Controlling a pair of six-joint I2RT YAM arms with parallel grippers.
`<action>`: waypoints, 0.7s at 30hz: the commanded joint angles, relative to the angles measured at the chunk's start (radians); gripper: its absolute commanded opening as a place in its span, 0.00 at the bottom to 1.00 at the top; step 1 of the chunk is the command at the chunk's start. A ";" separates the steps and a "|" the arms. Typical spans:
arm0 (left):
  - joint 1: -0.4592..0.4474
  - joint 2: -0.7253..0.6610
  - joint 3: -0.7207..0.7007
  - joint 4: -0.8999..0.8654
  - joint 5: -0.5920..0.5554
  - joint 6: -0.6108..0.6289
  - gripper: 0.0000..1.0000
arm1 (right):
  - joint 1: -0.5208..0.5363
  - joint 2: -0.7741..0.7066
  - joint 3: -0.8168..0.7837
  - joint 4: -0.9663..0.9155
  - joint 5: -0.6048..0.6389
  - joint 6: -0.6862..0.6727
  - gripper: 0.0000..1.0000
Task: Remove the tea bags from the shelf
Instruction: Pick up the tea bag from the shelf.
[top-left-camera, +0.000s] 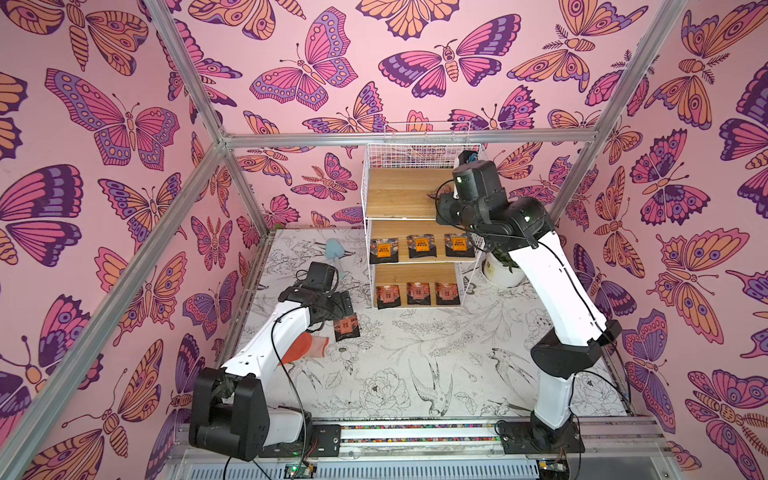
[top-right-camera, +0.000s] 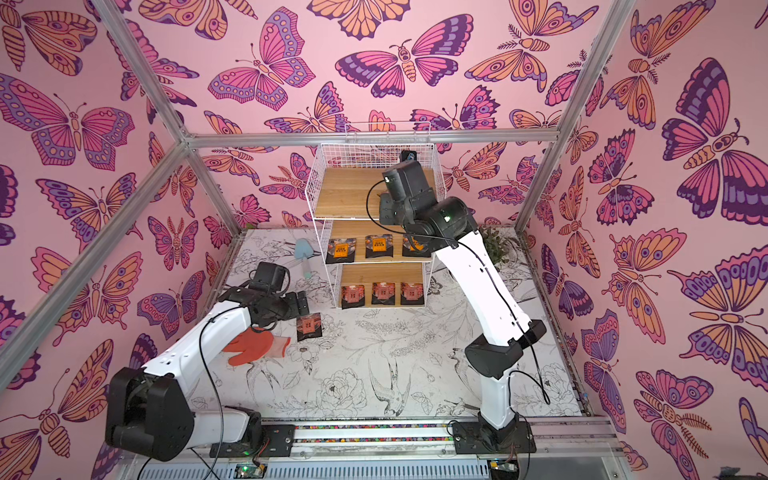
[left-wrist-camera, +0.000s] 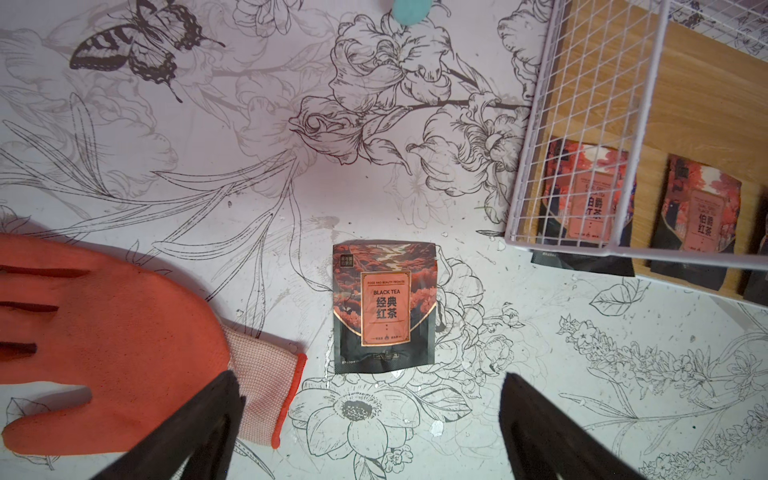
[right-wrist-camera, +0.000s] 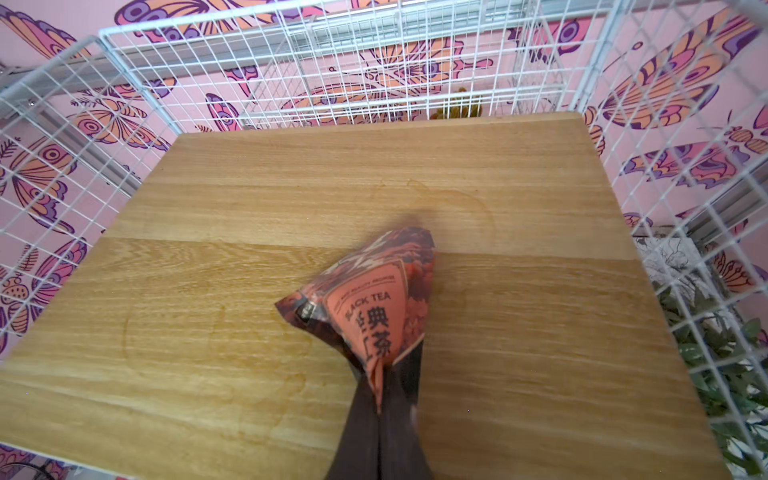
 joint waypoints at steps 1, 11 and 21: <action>0.008 -0.034 -0.013 -0.013 -0.015 0.005 0.99 | 0.003 0.006 -0.031 -0.085 -0.082 0.006 0.00; 0.008 -0.060 -0.009 -0.040 -0.021 0.000 0.98 | 0.004 -0.071 -0.028 -0.050 -0.143 -0.006 0.00; 0.009 -0.159 -0.037 -0.042 0.005 0.005 0.98 | 0.087 -0.398 -0.291 0.028 -0.105 -0.063 0.00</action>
